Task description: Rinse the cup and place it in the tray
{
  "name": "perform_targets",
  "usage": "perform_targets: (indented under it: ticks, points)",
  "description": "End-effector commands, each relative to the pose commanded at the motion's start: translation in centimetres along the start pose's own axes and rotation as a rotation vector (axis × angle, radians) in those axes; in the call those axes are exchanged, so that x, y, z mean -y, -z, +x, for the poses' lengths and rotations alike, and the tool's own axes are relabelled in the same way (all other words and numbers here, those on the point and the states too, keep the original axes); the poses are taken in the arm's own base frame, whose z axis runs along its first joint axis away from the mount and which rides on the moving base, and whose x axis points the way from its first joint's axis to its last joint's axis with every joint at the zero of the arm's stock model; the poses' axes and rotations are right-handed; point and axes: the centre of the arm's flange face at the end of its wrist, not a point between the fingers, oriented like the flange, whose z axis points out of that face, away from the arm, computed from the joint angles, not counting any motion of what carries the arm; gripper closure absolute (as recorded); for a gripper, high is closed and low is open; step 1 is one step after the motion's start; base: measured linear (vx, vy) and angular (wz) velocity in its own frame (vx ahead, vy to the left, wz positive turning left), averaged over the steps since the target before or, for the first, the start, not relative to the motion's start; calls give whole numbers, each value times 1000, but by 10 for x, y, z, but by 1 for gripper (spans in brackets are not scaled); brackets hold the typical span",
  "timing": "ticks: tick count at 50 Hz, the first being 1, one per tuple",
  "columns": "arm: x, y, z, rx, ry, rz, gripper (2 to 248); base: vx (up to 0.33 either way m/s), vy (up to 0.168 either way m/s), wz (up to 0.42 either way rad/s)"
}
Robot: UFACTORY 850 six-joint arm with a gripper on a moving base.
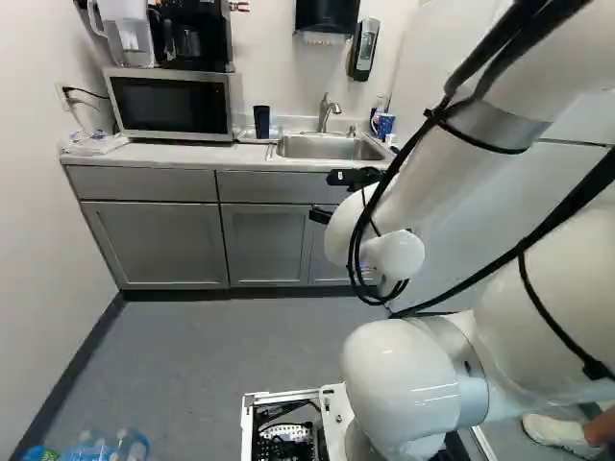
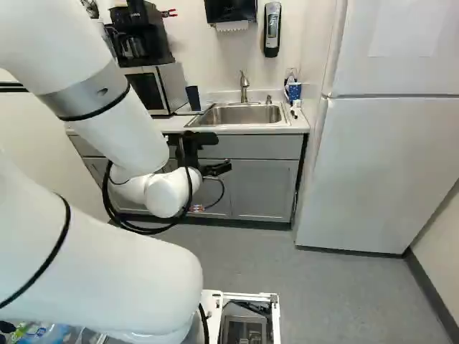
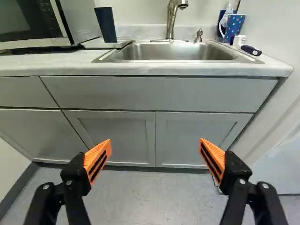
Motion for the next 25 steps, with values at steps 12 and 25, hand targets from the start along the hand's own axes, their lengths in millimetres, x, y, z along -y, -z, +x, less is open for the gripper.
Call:
perform_targets:
  ticks: [12,25]
  points:
    - [1,4,-5,-9,1,3,3,0,0,0]
    - [1,5,-6,-11,2,4,3,0,0,0]
